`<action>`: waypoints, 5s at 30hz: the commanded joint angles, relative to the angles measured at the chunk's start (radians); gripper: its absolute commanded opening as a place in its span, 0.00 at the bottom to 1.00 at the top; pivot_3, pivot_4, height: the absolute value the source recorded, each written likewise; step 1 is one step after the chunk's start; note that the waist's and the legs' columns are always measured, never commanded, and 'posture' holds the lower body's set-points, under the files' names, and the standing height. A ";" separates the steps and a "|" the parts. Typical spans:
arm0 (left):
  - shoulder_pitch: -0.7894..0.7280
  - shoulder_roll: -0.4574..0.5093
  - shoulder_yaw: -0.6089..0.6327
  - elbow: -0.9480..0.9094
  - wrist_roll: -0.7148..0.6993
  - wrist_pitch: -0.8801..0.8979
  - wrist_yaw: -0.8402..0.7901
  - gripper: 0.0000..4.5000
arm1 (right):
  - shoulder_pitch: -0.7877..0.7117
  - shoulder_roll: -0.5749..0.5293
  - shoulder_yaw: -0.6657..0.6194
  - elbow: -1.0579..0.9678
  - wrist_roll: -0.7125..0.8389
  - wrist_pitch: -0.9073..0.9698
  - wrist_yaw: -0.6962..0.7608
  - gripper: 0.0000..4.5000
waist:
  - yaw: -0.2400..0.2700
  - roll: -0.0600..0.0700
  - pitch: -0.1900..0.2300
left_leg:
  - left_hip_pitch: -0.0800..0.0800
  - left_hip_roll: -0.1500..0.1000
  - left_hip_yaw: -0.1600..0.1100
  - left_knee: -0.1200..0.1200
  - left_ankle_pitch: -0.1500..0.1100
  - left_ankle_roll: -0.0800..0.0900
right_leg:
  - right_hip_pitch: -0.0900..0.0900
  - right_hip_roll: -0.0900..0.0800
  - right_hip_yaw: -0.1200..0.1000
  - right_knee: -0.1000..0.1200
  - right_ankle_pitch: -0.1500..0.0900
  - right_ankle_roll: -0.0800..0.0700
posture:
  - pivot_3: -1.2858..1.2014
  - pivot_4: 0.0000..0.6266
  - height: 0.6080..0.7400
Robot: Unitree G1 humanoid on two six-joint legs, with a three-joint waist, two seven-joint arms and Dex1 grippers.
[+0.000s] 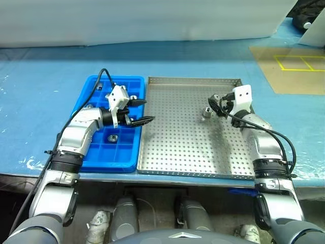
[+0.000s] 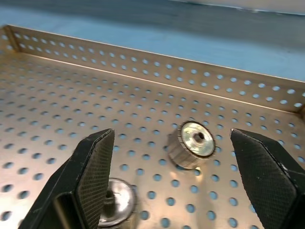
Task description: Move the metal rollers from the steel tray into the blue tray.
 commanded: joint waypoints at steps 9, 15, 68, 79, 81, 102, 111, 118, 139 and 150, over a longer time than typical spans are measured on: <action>-0.034 -0.028 -0.014 0.048 0.022 -0.052 -0.039 0.92 | 0.053 0.019 0.041 -0.014 -0.006 0.017 0.000 0.88 | 0.010 0.000 0.000 | -0.001 0.000 0.000 0.000 -0.001 0.002 | 0.001 -0.001 0.000 -0.002 0.000 0.000 | 0.45 0.24 1.00; -0.020 -0.027 -0.021 0.053 0.035 -0.064 -0.043 0.92 | 0.048 0.035 0.082 0.023 -0.029 -0.011 -0.004 0.88 | 0.009 0.000 0.000 | -0.001 0.000 0.000 0.000 -0.002 0.003 | 0.001 -0.001 0.000 -0.002 0.000 0.000 | 0.45 0.24 1.00; 0.472 0.274 0.344 -0.565 -0.190 0.286 0.154 0.92 | -0.234 0.228 0.594 -0.010 0.082 0.099 0.735 0.37 | 0.099 -0.001 0.000 | -0.002 0.002 -0.003 -0.003 -0.002 0.003 | -0.001 -0.003 -0.003 -0.001 -0.001 -0.001 | 0.62 0.24 1.00; 0.487 0.275 0.330 -0.594 -0.213 0.299 0.186 0.92 | -0.214 0.222 0.628 0.018 0.051 0.086 0.777 0.37 | 0.107 -0.001 0.000 | -0.001 0.001 -0.005 -0.005 0.000 -0.001 | -0.001 -0.002 -0.003 -0.002 -0.001 -0.001 | 0.62 0.24 1.00; 0.478 0.277 0.323 -0.587 -0.213 0.297 0.182 0.92 | -0.207 0.226 0.619 0.016 0.057 0.094 0.772 0.53 | 0.107 -0.001 0.000 | -0.001 0.001 -0.005 -0.005 0.000 -0.001 | -0.001 -0.002 -0.003 -0.002 -0.001 -0.001 | 0.62 0.24 1.00; 0.114 0.228 0.167 -0.208 -0.131 0.156 0.063 0.92 | -0.227 0.086 0.277 -0.042 0.086 0.107 0.510 0.95 | 0.087 -0.001 0.000 | -0.001 0.000 -0.003 -0.003 0.002 -0.004 | -0.001 0.000 -0.003 0.001 0.000 0.000 | 0.51 0.24 1.00; -0.097 0.132 0.061 0.048 -0.043 0.030 -0.043 0.92 | -0.154 0.017 0.066 -0.005 0.042 0.023 0.214 0.95 | 0.057 -0.001 0.000 | -0.001 0.000 -0.002 -0.001 0.002 -0.003 | 0.000 0.000 -0.002 0.001 0.000 0.000 | 0.45 0.24 1.00; -0.166 0.035 0.017 0.132 -0.008 -0.022 -0.071 0.92 | -0.129 -0.005 -0.030 0.077 -0.001 -0.046 0.007 0.95 | 0.029 -0.001 0.000 | -0.001 -0.001 -0.002 0.000 0.001 -0.002 | 0.000 0.000 -0.001 0.001 0.000 0.000 | 0.43 0.24 1.00; -0.208 -0.183 -0.011 0.175 0.026 -0.055 -0.001 0.92 | -0.368 0.042 -0.017 0.806 -0.097 -0.397 -0.238 0.95 | -0.006 -0.001 0.000 | -0.004 -0.001 -0.001 0.007 -0.003 0.008 | 0.000 -0.002 -0.001 0.002 0.000 -0.001 | 0.44 0.24 1.00; -0.170 -0.171 -0.010 0.148 0.025 -0.051 -0.003 0.92 | -0.373 0.048 -0.007 0.906 -0.114 -0.459 -0.240 0.95 | 0.000 -0.001 0.000 | -0.004 0.000 -0.001 0.011 -0.006 0.015 | 0.000 -0.002 -0.002 0.007 0.000 -0.001 | 0.45 0.24 1.00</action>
